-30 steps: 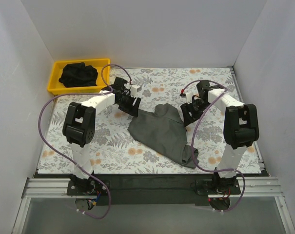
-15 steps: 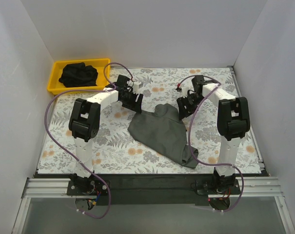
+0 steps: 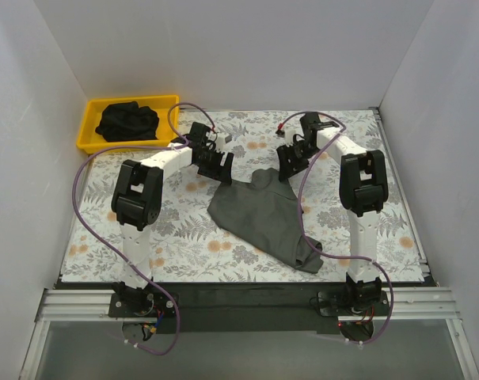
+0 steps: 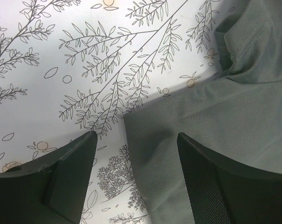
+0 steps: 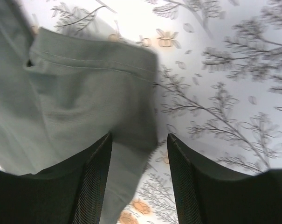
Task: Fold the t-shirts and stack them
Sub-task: Flatten the tshirt out
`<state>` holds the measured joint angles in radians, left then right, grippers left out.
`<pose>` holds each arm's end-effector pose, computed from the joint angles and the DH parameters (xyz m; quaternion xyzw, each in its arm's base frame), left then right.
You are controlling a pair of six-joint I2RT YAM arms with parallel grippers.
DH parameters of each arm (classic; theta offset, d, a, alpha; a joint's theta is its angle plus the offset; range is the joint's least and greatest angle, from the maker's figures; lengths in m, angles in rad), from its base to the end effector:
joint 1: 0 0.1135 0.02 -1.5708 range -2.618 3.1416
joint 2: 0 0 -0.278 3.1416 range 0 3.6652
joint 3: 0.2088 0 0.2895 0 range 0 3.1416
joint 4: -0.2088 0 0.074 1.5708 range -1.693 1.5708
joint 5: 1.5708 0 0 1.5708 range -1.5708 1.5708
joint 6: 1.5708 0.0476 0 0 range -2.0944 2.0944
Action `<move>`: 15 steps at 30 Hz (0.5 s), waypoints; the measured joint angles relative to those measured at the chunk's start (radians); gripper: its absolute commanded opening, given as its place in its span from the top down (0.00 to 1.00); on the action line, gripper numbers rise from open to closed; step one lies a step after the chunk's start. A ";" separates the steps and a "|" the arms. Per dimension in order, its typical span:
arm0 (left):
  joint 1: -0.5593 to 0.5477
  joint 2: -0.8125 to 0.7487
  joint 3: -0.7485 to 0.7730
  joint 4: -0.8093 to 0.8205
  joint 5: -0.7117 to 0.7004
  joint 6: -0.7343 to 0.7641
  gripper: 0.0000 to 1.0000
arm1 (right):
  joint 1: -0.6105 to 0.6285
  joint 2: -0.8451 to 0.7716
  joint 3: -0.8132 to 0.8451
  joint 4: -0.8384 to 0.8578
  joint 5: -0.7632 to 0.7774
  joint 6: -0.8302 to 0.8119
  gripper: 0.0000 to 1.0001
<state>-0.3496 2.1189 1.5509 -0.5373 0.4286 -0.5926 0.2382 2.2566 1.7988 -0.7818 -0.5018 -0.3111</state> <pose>0.4522 -0.1859 0.1442 -0.0665 0.9497 -0.2867 0.1069 0.4943 0.1436 0.1479 -0.2985 0.9085 0.2389 0.1685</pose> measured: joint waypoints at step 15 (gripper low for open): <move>0.021 0.038 0.021 0.018 0.074 -0.057 1.00 | 0.012 -0.049 -0.041 -0.032 -0.185 -0.050 0.99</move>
<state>-0.3290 2.1567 1.5719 -0.5194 0.5026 -0.6498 0.2504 2.2074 1.7576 -0.8139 -0.6865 -0.3607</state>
